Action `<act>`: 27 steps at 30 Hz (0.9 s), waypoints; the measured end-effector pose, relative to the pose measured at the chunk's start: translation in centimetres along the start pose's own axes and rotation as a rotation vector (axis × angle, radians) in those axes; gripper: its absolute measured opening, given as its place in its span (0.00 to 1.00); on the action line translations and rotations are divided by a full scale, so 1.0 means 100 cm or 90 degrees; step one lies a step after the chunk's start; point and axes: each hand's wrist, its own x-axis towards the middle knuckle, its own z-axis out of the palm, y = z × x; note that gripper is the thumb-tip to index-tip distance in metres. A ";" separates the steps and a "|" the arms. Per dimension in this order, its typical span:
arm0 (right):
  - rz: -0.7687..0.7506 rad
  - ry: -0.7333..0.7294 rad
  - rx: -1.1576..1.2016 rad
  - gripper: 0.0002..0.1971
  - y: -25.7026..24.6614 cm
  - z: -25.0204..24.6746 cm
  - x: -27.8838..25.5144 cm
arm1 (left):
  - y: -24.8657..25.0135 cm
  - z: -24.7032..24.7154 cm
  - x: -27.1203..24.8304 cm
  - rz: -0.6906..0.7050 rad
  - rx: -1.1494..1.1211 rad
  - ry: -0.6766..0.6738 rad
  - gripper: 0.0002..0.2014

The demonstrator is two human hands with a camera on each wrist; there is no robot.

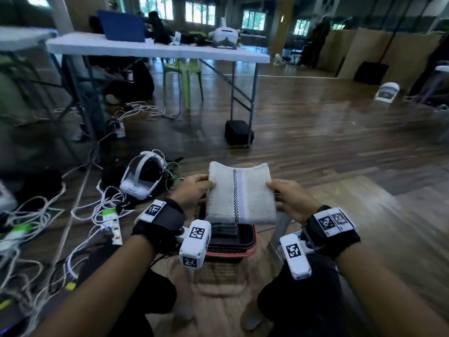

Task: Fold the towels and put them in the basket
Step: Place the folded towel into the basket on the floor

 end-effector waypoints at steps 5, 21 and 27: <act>0.098 -0.005 -0.038 0.07 0.028 0.021 0.065 | -0.035 -0.019 0.066 -0.103 0.054 0.021 0.10; 0.370 0.008 -0.177 0.04 0.197 0.047 0.312 | -0.209 -0.038 0.291 -0.352 0.321 0.058 0.12; 0.310 0.065 -0.174 0.04 0.228 0.048 0.404 | -0.246 -0.034 0.372 -0.258 0.335 0.093 0.06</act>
